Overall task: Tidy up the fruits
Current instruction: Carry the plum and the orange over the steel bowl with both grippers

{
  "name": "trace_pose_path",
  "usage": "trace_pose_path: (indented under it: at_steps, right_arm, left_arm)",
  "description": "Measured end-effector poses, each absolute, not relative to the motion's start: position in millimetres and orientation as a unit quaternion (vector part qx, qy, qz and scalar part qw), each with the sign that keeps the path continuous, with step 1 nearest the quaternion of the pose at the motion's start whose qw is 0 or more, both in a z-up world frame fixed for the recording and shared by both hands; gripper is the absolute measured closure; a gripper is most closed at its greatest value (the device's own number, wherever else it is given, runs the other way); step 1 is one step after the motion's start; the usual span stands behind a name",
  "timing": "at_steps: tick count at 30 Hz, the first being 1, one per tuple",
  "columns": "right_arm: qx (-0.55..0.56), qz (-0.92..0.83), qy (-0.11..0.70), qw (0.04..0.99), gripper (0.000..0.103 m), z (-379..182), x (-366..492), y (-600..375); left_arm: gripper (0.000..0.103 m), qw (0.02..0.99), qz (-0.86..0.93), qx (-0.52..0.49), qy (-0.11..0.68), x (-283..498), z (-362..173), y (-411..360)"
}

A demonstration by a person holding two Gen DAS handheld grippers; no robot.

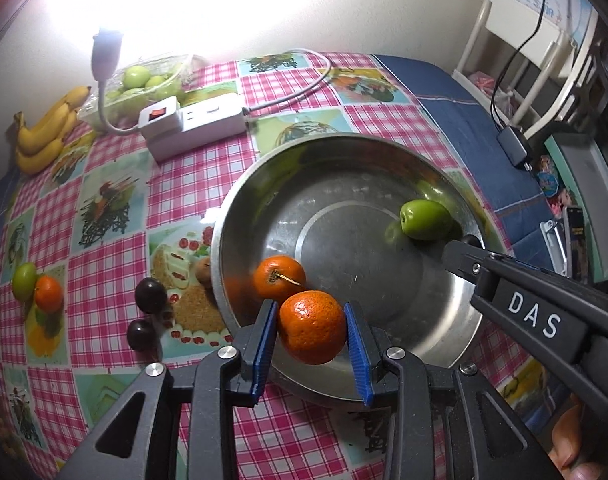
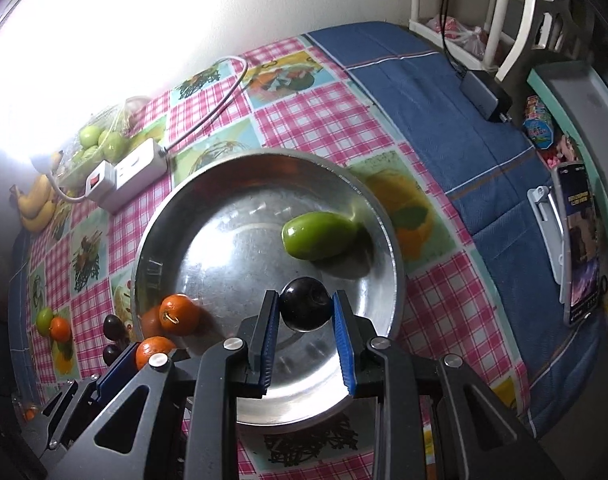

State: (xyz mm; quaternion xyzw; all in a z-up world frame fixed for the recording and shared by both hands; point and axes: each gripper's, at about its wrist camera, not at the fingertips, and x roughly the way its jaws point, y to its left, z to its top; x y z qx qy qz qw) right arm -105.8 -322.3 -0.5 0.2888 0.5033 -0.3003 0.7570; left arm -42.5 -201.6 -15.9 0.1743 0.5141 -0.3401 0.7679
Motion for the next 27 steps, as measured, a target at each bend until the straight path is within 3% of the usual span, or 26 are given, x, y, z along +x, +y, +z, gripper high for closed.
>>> trace_pose_path:
  at_steps: [27]
  right_arm:
    - [0.292,-0.290,0.570,0.711,0.075,-52.3,-93.4,-320.4]
  left_arm:
    - [0.066,0.744,-0.320,0.208,0.549,-41.7,-59.5,-211.2]
